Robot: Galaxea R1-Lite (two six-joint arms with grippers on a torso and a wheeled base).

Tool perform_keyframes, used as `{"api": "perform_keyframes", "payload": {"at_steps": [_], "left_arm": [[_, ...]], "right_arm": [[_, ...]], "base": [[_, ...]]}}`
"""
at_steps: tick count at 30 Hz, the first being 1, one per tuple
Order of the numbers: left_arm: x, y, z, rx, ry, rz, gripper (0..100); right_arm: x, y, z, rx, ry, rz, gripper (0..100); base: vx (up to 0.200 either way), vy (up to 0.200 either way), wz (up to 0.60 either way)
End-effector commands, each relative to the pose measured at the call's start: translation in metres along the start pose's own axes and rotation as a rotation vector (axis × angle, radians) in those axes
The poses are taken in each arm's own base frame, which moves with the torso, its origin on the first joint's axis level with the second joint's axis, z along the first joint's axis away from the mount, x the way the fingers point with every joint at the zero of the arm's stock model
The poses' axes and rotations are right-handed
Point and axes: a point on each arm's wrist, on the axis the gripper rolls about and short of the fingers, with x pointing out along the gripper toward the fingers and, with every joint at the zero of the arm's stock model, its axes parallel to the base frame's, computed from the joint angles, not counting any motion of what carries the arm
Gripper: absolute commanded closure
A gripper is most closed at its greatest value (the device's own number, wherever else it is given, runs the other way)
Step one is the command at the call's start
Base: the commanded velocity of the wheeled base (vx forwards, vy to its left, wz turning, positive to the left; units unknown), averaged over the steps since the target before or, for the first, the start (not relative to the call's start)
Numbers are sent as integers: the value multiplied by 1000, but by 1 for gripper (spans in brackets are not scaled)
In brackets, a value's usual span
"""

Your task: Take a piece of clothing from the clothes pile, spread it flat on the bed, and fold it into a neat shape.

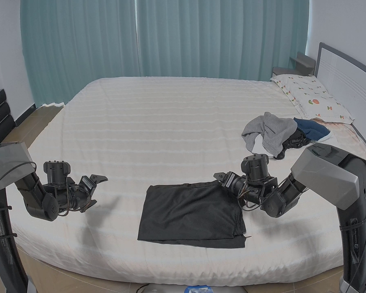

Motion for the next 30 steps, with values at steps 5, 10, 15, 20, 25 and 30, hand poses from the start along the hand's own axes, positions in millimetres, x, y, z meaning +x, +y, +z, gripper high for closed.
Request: {"api": "perform_keyframes", "payload": {"at_steps": [5,10,15,20,25,30], "left_arm": [[0,0,0,-1,0,0,0],[1,1,0,-1,1,1,0],[1,0,0,0,2,0,0],[1,0,0,0,2,0,0],[1,1,0,-1,1,1,0],[1,1,0,-1,1,1,0]], "right_arm": [[-9,-4,23,74,-55,16,0],[-9,-25,22,93,19,25,0],[-6,-28,18,125,40,25,0],[-6,-28,18,128,52,37,0],[-3,-30,11,120,66,31,0],[-2,-33,9,109,76,11,100]], "base": [[0,0,0],[0,0,0],[0,0,0],[0,0,0],[0,0,0],[0,0,0]]}}
